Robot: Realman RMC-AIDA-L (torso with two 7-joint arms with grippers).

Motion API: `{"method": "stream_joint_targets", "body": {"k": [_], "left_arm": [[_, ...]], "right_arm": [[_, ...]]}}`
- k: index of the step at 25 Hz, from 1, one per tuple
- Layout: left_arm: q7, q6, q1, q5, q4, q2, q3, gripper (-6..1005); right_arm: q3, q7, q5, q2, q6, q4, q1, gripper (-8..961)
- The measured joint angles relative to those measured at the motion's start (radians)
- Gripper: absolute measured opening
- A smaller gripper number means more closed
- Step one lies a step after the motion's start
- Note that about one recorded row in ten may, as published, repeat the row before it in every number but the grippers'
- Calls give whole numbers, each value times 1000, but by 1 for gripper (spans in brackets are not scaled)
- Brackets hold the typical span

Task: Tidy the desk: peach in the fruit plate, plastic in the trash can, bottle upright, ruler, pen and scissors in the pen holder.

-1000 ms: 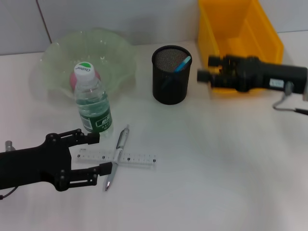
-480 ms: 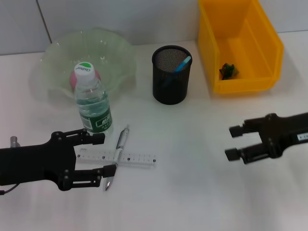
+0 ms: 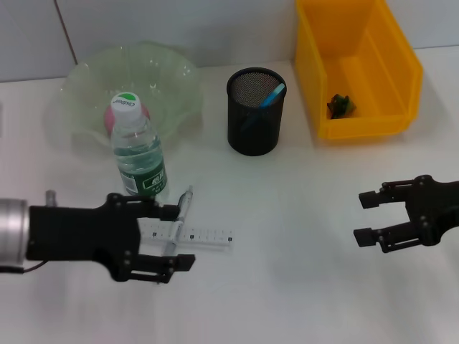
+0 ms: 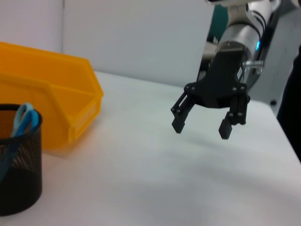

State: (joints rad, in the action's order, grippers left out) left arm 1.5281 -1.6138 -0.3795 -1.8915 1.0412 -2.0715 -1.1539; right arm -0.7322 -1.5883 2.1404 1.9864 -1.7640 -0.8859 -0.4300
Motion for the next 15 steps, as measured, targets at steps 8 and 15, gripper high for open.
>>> {"method": "stream_joint_targets", "body": {"k": [8, 15], "left_arm": [[195, 125, -84, -210, 185, 2, -238, 806], [325, 202, -284, -443, 146, -6, -436, 806]], "right_arm": [[3, -20, 29, -1, 12, 1, -6, 818], [4, -50, 29, -3, 12, -4, -9, 818]]}}
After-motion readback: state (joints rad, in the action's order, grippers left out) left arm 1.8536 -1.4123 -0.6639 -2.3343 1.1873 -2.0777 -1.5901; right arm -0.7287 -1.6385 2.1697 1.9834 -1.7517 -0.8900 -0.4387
